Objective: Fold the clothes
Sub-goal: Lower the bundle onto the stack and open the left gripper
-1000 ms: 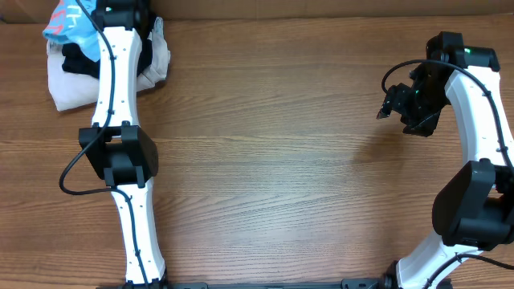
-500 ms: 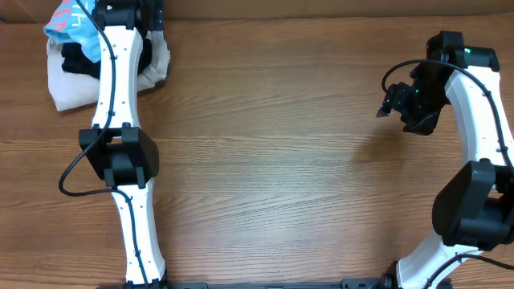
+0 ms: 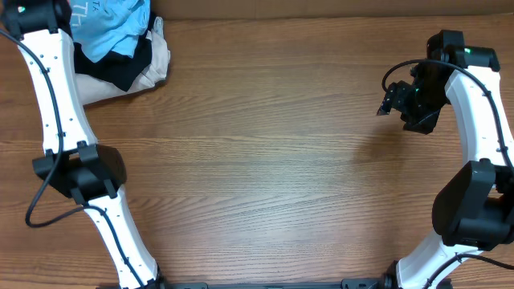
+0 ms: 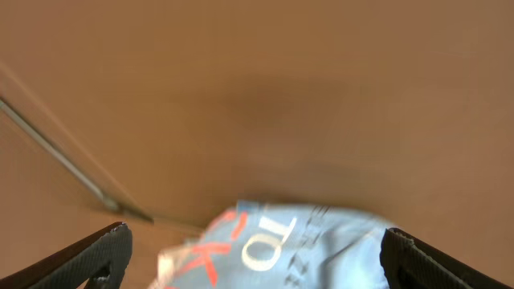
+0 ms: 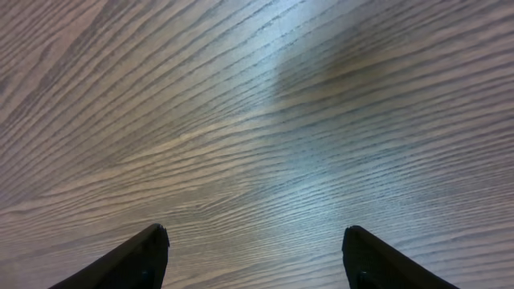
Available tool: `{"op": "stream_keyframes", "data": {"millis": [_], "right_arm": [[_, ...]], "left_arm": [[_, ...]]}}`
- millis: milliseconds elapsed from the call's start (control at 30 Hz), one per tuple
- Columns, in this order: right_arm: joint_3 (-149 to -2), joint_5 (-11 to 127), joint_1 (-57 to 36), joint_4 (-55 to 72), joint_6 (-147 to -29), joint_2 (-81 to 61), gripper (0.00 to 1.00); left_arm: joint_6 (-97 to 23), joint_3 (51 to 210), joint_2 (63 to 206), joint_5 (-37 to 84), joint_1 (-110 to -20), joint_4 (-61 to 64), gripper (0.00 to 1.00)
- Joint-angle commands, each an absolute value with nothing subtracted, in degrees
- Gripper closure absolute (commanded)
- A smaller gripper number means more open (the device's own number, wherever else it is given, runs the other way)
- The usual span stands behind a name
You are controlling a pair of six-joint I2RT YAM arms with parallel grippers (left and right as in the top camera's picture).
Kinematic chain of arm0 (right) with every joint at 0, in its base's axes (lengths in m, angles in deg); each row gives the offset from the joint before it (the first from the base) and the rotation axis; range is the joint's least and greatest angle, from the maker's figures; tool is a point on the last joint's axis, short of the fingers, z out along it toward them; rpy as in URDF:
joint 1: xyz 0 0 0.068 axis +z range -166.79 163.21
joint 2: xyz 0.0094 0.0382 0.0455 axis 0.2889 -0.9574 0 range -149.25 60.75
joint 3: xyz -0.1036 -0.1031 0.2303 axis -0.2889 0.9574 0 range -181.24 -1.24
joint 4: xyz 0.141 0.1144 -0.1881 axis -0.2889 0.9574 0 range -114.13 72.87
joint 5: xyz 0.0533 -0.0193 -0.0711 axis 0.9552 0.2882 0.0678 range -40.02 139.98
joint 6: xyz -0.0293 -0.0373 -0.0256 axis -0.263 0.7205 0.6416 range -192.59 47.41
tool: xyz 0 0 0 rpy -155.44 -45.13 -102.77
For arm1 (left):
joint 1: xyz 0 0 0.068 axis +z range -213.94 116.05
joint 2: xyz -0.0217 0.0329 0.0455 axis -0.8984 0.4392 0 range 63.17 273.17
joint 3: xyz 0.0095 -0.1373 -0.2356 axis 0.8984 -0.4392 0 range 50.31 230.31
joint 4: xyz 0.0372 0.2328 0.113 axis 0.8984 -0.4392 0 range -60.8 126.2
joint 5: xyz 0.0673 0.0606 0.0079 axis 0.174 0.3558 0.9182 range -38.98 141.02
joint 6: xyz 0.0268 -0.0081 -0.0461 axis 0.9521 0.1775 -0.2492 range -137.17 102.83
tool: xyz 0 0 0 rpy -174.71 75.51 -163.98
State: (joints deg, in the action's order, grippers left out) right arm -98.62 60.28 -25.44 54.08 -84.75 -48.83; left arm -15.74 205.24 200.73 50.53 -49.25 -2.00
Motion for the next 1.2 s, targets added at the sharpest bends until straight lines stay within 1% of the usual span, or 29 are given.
{"op": "stream_keyframes", "data": {"millis": [0,267,433,500,533,600,633,667,967,1033,1167], "right_arm": [[-98.8,60.8,-25.8,54.2,-84.8,-48.4,0.27],[-98.8,62.1,-25.8,54.2,-84.8,-48.4,0.27],[-98.8,62.1,-25.8,54.4,-84.7,-48.3,0.27],[-99.5,62.1,-25.8,55.2,-83.9,-48.2,0.26],[-100.2,62.1,-25.8,55.9,-83.2,-48.1,0.24],[-103.1,62.0,-25.8,57.8,-82.0,-47.7,0.15],[-105.2,61.9,-25.8,59.0,-81.5,-47.3,0.01],[-106.8,61.5,-25.8,59.9,-81.5,-47.0,0.0],[-134.7,58.1,-25.8,72.8,-81.5,-42.3,0.0],[-139.5,58.7,-25.8,72.9,-81.5,-39.7,0.0],[-140.8,61.2,-25.8,72.9,-81.5,-33.1,0.0]], "left_arm": [[-13.1,204.8,210.1,43.3,-48.9,-4.2,0.0],[-11.1,204.8,221.5,44.2,-49.2,-16.4,0.0],[-11.2,204.9,221.3,45.0,-49.2,-20.4,0.0],[-11.2,205.0,219.1,45.5,-49.2,-21.4,0.0],[-11.2,205.0,218.1,45.5,-49.2,-21.8,0.0],[-11.2,205.0,214.4,45.5,-49.2,-23.2,0.0],[-11.2,205.0,212.0,45.6,-49.2,-24.2,0.0],[-11.2,205.0,210.0,45.7,-49.2,-25.1,0.0],[-11.2,205.0,191.3,45.7,-49.4,-34.0,0.0],[-11.2,205.0,188.6,45.7,-49.4,-34.2,0.0],[-11.2,205.0,187.1,45.7,-49.4,-34.3,0.0]]}}
